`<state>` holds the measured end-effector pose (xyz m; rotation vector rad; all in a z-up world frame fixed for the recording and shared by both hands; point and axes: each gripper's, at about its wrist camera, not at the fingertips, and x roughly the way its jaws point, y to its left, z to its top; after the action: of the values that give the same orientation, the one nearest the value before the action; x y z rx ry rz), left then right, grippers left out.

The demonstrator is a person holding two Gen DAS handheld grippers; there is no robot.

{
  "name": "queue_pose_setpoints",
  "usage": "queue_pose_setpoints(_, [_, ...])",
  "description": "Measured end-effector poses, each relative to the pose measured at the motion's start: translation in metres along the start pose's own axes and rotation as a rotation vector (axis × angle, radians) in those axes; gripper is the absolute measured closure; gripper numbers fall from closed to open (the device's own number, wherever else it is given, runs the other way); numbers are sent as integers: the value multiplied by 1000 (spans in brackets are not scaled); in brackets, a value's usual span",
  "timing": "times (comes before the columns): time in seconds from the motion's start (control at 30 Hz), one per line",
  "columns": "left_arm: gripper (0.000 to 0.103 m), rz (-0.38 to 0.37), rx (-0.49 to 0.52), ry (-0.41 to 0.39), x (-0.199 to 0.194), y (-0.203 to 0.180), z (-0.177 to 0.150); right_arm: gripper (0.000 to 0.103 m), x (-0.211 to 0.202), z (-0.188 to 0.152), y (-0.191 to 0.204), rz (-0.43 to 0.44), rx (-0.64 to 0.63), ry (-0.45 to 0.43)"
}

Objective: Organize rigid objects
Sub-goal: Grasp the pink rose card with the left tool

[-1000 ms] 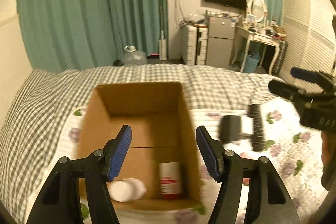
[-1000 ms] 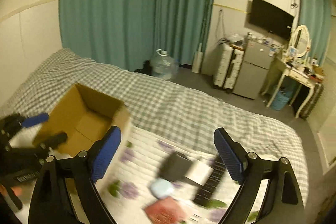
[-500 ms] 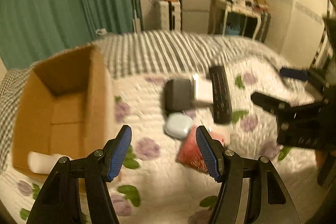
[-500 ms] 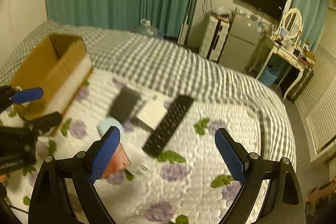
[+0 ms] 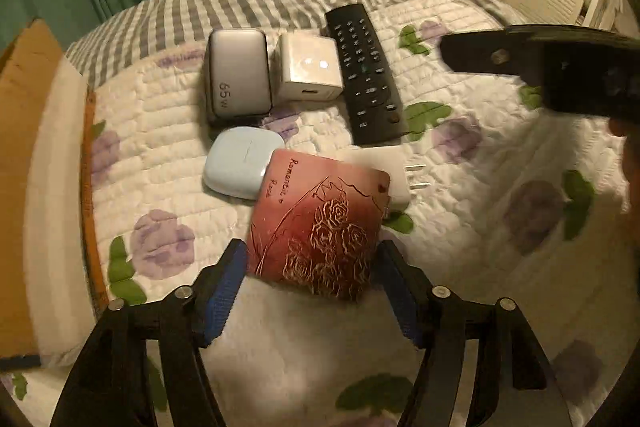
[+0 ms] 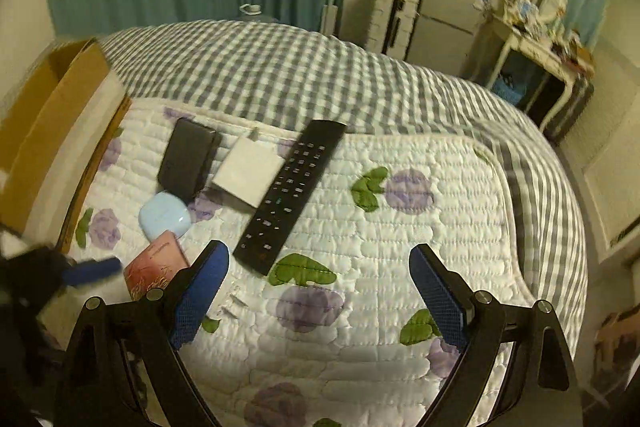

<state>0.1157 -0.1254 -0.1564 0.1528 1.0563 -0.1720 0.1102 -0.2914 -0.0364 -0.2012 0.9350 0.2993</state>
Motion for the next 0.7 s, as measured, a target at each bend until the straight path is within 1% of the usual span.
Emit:
queue_pose_setpoints(0.1, [29,25,29,5,19,-4,7,11,6,-1,-10,8,47,25])
queue_pose_setpoints(0.2, [28,1,1,-11,25,1,11,11,12,-1,-13,19,61,45])
queue_pose_setpoints(0.3, [31,-31,-17,-28,19,9,10,11,15,-1,-12,33,55,48])
queue_pose_setpoints(0.4, [33,-35,-58,-51,2,22,5,11,17,-1,-6,70,25,44])
queue_pose_setpoints(0.47, [33,-22,-85,-64,-9,33,0,11,19,0,1,95,-6,45])
queue_pose_setpoints(0.5, [35,-11,-97,-66,-13,38,-1,11,20,0,7,114,-33,43])
queue_pose_setpoints(0.57, [59,10,-128,-78,-22,47,-2,11,21,0,19,146,-88,44])
queue_pose_setpoints(0.6, [68,19,-138,-77,-26,52,-3,11,22,-1,25,163,-118,46])
queue_pose_setpoints(0.7, [68,17,-132,-68,-28,54,-4,17,28,-5,49,206,-233,69])
